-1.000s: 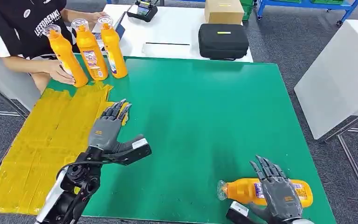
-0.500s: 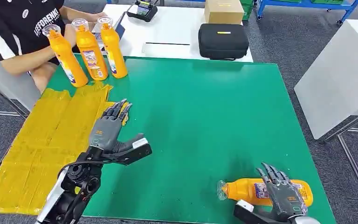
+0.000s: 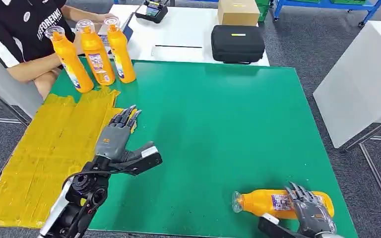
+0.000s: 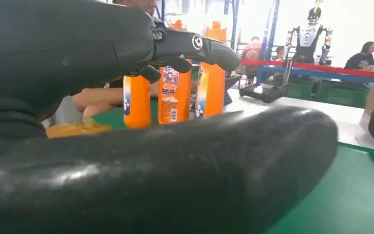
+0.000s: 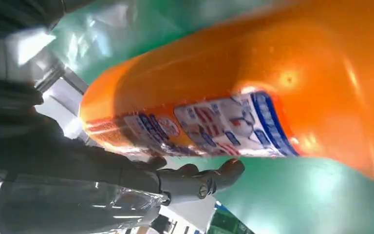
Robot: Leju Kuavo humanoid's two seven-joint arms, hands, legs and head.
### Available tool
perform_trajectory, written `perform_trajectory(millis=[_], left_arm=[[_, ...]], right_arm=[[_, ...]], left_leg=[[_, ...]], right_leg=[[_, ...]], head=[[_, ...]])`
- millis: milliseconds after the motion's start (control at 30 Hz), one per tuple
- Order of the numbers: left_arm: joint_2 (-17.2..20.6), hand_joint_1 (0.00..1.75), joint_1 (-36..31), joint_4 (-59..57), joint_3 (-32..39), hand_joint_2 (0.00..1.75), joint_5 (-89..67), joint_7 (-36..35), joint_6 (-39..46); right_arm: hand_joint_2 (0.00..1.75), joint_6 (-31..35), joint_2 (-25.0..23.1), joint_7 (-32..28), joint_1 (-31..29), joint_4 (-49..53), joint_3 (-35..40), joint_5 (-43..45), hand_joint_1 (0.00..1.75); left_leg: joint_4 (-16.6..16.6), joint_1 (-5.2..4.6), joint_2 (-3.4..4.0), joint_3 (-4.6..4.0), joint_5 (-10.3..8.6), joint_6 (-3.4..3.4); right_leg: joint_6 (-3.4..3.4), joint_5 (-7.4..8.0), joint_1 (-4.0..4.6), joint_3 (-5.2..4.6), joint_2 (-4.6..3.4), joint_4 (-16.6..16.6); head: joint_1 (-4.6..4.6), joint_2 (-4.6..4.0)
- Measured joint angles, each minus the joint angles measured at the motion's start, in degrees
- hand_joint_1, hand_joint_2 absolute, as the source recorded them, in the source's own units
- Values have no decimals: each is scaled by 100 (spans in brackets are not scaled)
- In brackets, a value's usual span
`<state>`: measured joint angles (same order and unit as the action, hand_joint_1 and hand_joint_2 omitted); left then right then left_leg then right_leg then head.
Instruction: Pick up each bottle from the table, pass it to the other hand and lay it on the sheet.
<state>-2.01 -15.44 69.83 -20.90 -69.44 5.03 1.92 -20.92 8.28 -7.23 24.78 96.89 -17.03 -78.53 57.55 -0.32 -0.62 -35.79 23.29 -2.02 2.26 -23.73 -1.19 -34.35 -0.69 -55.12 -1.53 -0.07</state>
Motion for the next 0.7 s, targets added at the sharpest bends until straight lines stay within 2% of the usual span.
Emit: perform_trajectory(millis=[667,700], left_arm=[[0,0,11,-15,-74,0,105,0,0],[0,0,11,-15,-77,0,105,2,0]], right_arm=[[175,48,-138,-66,-372,-503,-312,-326,3],[175,50,-138,-66,-390,-518,-315,-326,66]], left_leg=[[0,0,1,0,-1,-1],[0,0,1,1,-1,-1]], right_leg=[[0,0,0,2,0,0],[0,0,0,1,0,0]], head=[[0,0],[0,0]])
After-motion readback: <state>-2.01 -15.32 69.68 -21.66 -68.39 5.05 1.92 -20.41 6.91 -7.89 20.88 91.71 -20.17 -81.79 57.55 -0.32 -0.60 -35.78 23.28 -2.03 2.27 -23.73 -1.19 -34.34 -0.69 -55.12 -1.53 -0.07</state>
